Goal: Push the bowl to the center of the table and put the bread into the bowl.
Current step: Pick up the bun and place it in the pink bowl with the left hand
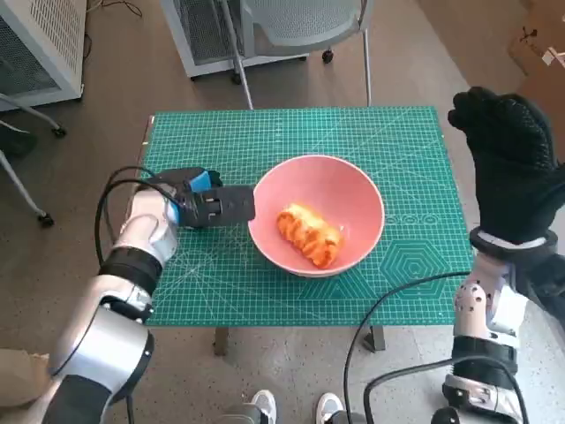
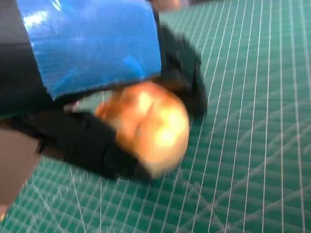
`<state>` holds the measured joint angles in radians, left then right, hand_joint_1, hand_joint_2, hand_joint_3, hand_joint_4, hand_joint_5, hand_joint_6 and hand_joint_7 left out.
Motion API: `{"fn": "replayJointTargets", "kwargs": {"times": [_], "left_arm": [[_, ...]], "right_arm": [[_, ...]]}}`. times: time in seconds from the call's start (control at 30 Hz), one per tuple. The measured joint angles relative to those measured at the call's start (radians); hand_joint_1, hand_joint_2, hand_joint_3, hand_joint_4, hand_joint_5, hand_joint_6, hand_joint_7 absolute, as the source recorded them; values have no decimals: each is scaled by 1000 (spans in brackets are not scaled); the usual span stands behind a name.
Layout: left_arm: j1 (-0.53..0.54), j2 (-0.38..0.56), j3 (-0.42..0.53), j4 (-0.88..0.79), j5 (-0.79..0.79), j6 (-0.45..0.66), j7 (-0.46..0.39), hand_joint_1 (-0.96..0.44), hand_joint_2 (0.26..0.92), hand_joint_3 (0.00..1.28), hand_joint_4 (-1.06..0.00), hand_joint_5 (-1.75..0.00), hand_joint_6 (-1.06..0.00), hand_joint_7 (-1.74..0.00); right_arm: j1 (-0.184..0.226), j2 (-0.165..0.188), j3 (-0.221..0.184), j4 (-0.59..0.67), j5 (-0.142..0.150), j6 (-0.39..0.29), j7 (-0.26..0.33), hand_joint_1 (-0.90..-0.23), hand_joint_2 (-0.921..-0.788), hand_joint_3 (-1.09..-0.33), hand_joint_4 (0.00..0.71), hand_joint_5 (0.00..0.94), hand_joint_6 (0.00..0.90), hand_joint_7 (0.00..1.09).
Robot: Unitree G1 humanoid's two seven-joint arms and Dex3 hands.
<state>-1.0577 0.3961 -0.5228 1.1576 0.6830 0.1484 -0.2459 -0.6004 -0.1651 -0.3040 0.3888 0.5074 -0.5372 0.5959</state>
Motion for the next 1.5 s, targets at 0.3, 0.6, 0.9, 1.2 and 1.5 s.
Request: {"fn": "replayJointTargets", "kwargs": {"times": [0.3, 0.6, 0.9, 1.2, 1.5], "left_arm": [[34, 66, 90, -344, -20, 5, 12, 2, 919, 56, -690, -1276, -679, -998], [111, 66, 148, -678, -22, 14, 11, 3, 919, 29, -732, -1131, -676, -1101], [186, 19, 137, -1002, -25, 2, -22, 1, 920, 36, -749, -1059, -637, -1197], [186, -90, 60, -1036, -25, -87, -62, 2, 920, 48, -747, -1071, -615, -1211], [180, -120, 48, -847, -25, -156, -61, -24, 874, 125, -475, -917, -396, -1027]], "right_arm": [[-2, 2, 3, -2, 1, 1, 0, -636, -921, -713, 273, 2, 370, 2], [-4, 2, 4, -2, 1, 0, 0, -637, -921, -713, 276, 2, 371, 3], [-4, 3, 10, -3, 2, 8, 1, -636, -921, -716, 276, 1, 372, 3], [11, 12, 21, -34, 2, 29, 1, -638, -921, -721, 275, 1, 371, 2], [36, 9, 12, -48, 2, 33, -1, -644, -921, -717, 274, 0, 371, 2]]}}
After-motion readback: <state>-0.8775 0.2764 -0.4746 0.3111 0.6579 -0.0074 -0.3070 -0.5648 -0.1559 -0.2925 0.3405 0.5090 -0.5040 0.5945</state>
